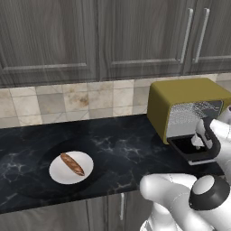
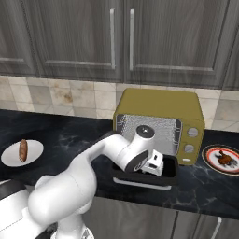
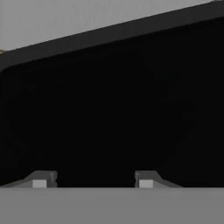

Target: Open the toaster oven door. Place the baguette on the bottom rack in the toaster oven and place the chicken drumstick on the top rack.

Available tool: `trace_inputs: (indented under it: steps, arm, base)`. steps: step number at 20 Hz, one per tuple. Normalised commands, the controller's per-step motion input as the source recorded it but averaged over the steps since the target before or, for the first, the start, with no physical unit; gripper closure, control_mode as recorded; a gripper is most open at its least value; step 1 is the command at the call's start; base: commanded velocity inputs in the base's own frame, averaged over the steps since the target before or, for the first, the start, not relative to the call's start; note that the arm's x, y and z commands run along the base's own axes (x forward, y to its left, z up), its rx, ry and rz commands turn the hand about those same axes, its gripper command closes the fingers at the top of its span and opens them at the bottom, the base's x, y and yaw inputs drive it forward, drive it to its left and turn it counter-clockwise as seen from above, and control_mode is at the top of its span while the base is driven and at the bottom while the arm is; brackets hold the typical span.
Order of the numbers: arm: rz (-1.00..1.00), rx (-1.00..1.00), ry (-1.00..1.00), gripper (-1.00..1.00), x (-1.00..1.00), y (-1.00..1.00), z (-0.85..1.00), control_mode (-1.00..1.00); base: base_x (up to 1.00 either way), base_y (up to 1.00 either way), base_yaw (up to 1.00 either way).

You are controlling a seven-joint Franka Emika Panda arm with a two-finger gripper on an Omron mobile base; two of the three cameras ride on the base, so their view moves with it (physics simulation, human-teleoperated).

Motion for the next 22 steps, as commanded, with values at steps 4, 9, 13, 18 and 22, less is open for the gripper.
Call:
trace_inputs:
  steps: [4, 9, 13, 18, 22]
  arm:
    - [-0.04, 0.0, 0.03, -1.0, -0.08, -0.05, -0.48, -1.0]
    - [0.0, 0.05, -0.02, -1.0, -0.08, -0.04, 0.23, -1.0]
    - [0.0, 0.0, -0.23, -1.0, -0.02, 0.0, 0.33, -1.0]
    - [0.07, 0.0, -0.27, -1.0, 0.0, 0.0, 0.28, -1.0]
    - [0.17, 0.0, -0.31, -1.0, 0.0, -0.01, 0.17, -1.0]
  base:
    - [0.0, 0.0, 0.0]
    - [0.0, 0.0, 0.0]
    - [0.0, 0.0, 0.0]
    - [0.0, 0.0, 0.0]
    - [0.0, 0.0, 0.0]
